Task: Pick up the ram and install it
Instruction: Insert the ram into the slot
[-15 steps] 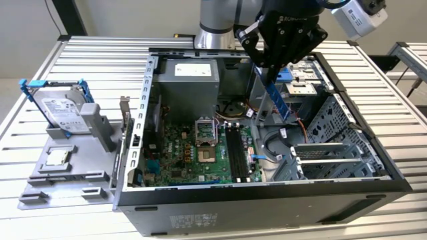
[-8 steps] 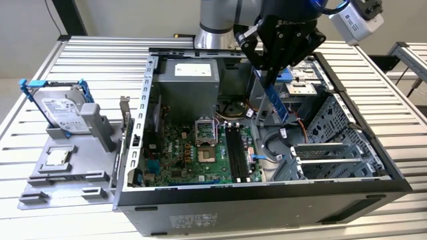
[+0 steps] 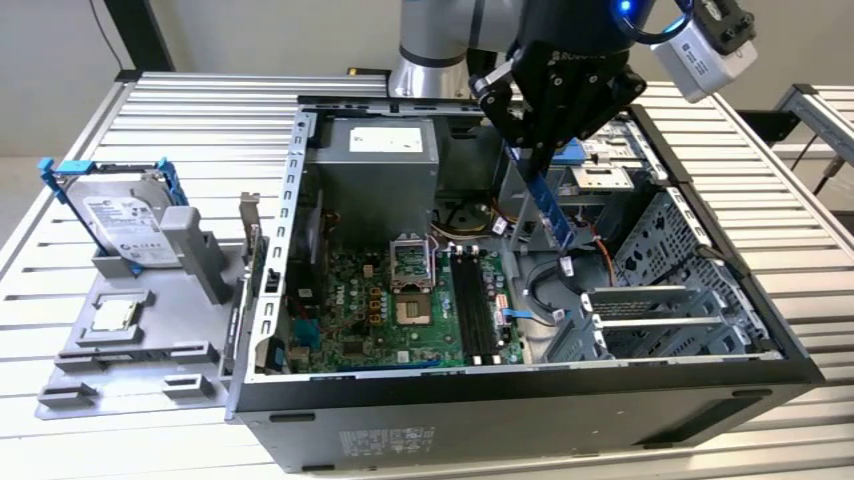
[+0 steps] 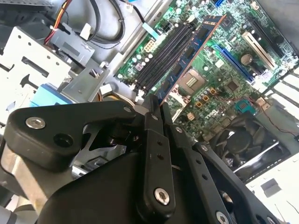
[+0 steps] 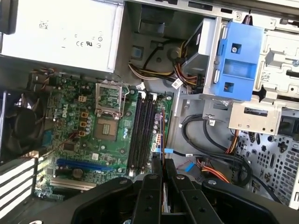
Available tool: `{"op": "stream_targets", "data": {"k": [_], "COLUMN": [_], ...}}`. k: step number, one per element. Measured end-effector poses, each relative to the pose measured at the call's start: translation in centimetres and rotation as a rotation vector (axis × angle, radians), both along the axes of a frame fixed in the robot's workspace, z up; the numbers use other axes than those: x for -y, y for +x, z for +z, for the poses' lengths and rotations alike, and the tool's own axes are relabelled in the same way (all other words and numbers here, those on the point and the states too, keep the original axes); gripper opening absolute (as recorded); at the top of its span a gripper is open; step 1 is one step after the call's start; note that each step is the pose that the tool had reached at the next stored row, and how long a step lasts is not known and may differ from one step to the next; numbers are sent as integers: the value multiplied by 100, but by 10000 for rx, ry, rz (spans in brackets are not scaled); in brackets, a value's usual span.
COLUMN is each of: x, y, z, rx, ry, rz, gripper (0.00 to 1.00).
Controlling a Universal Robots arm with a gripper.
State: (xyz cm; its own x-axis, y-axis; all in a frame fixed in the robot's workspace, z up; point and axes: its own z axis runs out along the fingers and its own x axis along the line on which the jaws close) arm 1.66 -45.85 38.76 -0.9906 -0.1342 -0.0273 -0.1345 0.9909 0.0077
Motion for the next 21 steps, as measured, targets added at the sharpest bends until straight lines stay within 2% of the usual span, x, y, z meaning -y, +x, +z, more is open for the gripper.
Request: {"op": "stream_targets", "data": {"k": [2, 6, 14, 21], "x": [0, -1, -2, -6], "y": [0, 0, 1, 42], "z": [-19, -52, -72, -116], "rx": [0, 0, 1, -18], "ry": [0, -3, -5, -8], "rz": [-30, -373, -388, -387], "gripper": [0, 0, 0, 0]}}
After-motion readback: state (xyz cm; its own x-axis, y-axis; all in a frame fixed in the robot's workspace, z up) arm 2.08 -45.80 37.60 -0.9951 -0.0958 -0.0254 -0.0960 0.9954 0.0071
